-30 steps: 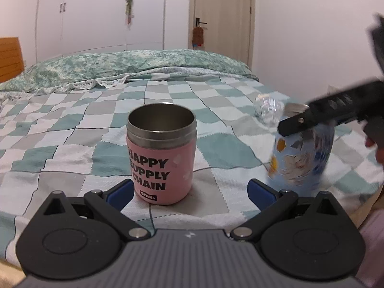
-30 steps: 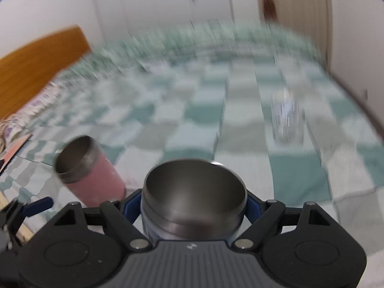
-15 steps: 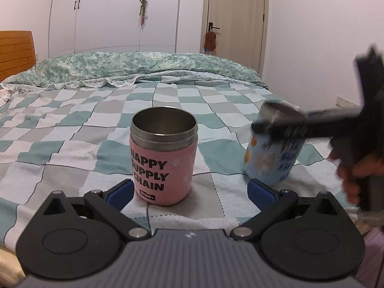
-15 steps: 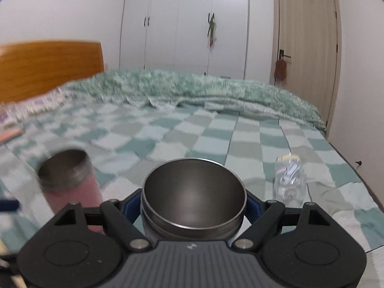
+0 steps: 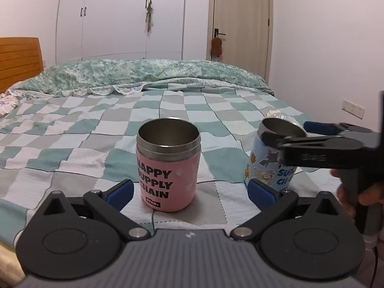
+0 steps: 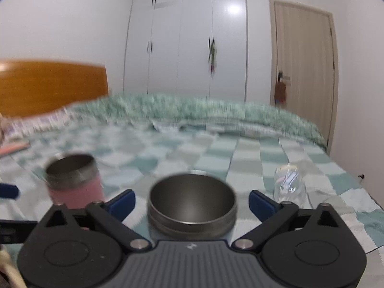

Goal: Flip cup upright

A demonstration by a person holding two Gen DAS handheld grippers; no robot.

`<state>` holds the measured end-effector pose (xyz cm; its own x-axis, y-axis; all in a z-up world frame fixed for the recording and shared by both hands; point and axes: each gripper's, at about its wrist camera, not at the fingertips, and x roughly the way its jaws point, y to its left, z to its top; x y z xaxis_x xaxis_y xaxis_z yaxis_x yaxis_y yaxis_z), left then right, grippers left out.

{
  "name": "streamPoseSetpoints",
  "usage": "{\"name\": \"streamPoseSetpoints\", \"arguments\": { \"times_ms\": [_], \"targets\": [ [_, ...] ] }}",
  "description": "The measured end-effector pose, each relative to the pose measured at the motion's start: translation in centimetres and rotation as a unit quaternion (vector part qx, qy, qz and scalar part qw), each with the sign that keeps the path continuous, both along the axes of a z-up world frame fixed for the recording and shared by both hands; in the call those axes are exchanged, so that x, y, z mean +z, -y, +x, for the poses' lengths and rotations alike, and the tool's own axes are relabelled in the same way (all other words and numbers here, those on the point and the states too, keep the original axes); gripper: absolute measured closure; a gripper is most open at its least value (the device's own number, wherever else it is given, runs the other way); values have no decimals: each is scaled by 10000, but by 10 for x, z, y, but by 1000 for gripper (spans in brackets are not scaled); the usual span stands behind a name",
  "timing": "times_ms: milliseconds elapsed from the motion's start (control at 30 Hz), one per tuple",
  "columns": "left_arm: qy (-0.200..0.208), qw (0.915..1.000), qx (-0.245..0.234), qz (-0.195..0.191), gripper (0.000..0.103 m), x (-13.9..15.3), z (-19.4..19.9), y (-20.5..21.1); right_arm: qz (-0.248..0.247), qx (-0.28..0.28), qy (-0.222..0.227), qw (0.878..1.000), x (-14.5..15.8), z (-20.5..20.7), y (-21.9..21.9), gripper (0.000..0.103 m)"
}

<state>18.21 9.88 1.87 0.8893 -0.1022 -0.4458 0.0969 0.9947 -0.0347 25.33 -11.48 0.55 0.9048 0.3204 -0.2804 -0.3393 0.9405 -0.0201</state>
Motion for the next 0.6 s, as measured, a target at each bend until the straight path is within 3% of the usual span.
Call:
{"name": "streamPoseSetpoints", "arguments": {
  "times_ms": [333, 600],
  "targets": [
    [587, 9980, 136, -204, 0, 26, -68, 23, 20, -133, 929, 9956, 26, -111, 48, 0],
    [1221, 9919, 167, -311, 0, 35, -132, 54, 155, -401, 994, 9941, 31, -187, 89, 0]
  ]
}}
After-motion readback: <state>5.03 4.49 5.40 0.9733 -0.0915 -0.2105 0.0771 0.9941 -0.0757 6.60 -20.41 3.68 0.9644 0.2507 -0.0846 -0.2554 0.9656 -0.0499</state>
